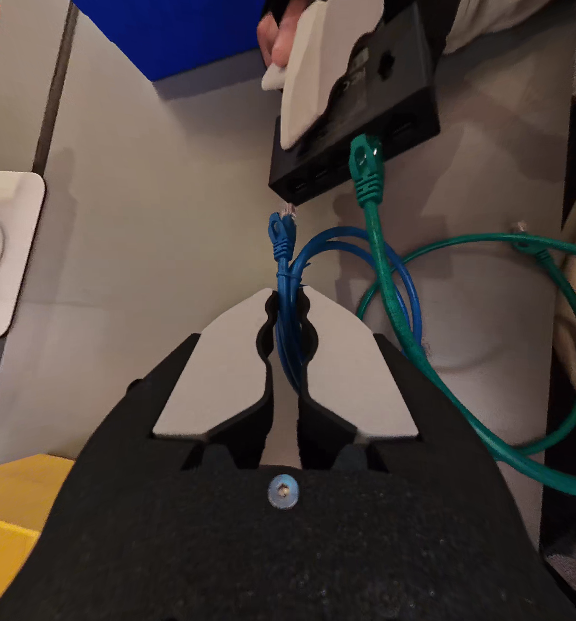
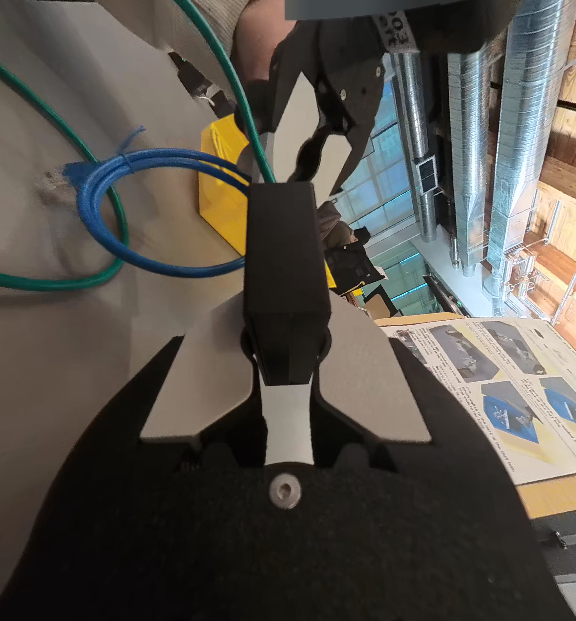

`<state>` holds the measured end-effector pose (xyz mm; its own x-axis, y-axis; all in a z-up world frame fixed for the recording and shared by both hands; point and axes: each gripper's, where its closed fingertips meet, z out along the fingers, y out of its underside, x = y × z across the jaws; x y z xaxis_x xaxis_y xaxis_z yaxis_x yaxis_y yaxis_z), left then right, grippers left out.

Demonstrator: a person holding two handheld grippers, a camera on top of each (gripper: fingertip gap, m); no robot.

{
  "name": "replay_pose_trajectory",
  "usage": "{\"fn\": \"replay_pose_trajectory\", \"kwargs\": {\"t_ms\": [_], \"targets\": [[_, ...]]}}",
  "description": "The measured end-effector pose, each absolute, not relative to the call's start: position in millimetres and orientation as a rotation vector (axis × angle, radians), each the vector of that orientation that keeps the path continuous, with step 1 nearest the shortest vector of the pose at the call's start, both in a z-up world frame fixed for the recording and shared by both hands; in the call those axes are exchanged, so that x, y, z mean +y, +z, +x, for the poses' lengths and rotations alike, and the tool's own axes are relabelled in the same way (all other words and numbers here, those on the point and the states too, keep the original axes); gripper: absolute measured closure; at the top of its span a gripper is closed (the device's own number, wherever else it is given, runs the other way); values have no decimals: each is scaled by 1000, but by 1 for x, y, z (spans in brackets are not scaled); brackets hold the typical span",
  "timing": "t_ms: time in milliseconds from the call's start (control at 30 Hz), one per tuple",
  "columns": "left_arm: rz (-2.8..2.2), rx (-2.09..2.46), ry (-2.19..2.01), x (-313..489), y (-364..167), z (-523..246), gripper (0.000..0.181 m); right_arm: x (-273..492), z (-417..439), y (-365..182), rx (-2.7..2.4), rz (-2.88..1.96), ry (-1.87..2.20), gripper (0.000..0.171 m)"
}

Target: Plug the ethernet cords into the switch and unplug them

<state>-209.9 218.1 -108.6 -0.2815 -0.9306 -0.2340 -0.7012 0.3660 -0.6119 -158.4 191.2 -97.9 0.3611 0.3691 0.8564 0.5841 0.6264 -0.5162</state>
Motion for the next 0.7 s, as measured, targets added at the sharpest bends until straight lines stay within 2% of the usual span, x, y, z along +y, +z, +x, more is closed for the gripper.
{"fn": "replay_pose_trajectory", "kwargs": {"t_ms": [300,700], "targets": [[-1412,2042,-721,211,-102,-208,171,194,-156,-99,-1239,-950,-217,141],[-1405,2061,-739,204,-105,-205,171,196,-156,-107,-1264,-971,-206,141]]}}
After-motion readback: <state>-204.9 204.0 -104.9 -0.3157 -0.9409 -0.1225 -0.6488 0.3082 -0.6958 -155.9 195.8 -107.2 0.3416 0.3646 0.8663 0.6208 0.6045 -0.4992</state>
